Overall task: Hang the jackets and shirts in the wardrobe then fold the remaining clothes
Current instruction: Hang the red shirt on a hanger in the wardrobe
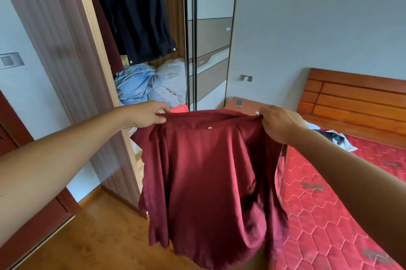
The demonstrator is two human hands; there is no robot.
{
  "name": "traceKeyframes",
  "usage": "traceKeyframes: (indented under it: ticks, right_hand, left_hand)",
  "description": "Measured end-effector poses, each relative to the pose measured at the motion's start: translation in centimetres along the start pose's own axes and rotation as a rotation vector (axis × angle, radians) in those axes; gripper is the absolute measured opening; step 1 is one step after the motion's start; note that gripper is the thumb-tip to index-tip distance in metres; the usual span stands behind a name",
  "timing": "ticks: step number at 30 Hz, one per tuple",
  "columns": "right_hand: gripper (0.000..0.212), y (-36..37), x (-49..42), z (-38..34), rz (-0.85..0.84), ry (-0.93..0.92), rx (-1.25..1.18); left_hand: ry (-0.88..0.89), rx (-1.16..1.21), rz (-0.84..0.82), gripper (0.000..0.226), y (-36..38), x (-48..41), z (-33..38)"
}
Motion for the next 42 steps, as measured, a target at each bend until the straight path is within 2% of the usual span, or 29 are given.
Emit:
traceKeyframes:
  ticks: [2, 5, 7, 8, 11, 13, 16, 18, 21, 23, 29, 33, 34, 37, 39, 42]
  right_hand:
    - [0.01, 0.1, 0.1, -0.2, -0.045, 0.04, -0.183]
    - [0.02, 0.2, 0.1, -0.4, -0.129, 0.071, -0.275]
    - [0.029, 0.1, -0.2, -0.1, -0.109, 0.086, -0.183]
    - [0.033, 0.0, -0.3, 0.3, -0.083, 0.103, -0.111]
    - [0.038, -0.9, -0.7, 1.4, 0.039, 0.125, 0.121]
    - [0.033, -1.5, -1.1, 1.8, 0.112, 0.072, 0.21]
    - [0.023, -2.1, -1.9, 2.1, 0.113, 0.036, 0.156]
    - [0.02, -2.7, -2.3, 2.1, 0.159, 0.036, 0.077]
    - [0.034, -3.0, -3.1, 2.0, 0.202, 0.032, -0.013]
    - [0.028, -2.7, -4.1, 1.8, 0.176, 0.032, -0.043]
    - [0.019, -0.6, -8.8, 1.9, 0.073, 0.042, -0.079]
    - [0.015, 0.7, -11.9, 2.5, 0.057, 0.061, -0.023]
    - [0.017, 0.9, -12.7, 2.7, 0.046, 0.031, 0.015]
    - [0.038, 2.1, -15.7, 4.4, 0.079, -0.202, 0.28]
    - [0.045, 2.9, -18.2, 5.6, 0.15, -0.417, 0.431]
    - [0.032, 3.3, -22.8, 7.4, 0.131, -0.534, 0.539]
  left_hand:
    - [0.034, 0.068, 0.143, 0.02, -0.2, -0.1, 0.2]
    - [0.101, 0.107, 0.273, 0.017, -1.0, 0.4, 1.5]
    - [0.181, 0.119, 0.238, 0.012, -1.3, 0.9, 2.9]
    - [0.226, 0.105, 0.17, 0.016, -1.2, 1.3, 3.7]
    - [0.275, -0.084, -0.009, 0.048, -1.0, 1.8, 4.4]
    - [0.293, -0.286, 0.012, 0.054, -1.1, 1.4, 3.8]
    - [0.311, -0.407, 0.065, 0.042, -1.7, 1.6, 3.3]
    - [0.338, -0.419, 0.099, 0.039, -2.0, 1.7, 3.3]
    - [0.375, -0.42, 0.164, 0.025, -2.3, 1.8, 3.9]
    - [0.373, -0.394, 0.188, 0.017, -2.5, 1.4, 4.1]
    - [0.273, -0.182, 0.242, 0.045, -3.7, -1.7, 2.7]
    - [0.187, -0.149, 0.222, 0.054, -4.8, -5.2, 1.6]
    - [0.161, -0.161, 0.241, 0.05, -5.0, -6.2, 1.4]
    - [0.128, -0.298, 0.195, 0.014, -5.4, -9.3, 0.5]
    - [0.109, -0.505, 0.117, 0.028, -5.9, -11.9, -0.8]
    - [0.137, -0.614, 0.174, 0.017, -7.9, -15.8, -1.6]
Point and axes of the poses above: each hand's wrist, its own x-axis away from the middle knuckle, its own y-axis out of the palm, z = x × y, the point moved 3 cm from there along -x, towards the middle knuckle, and after that the axes turned 7 degrees about -z, right-handed, at the moved point
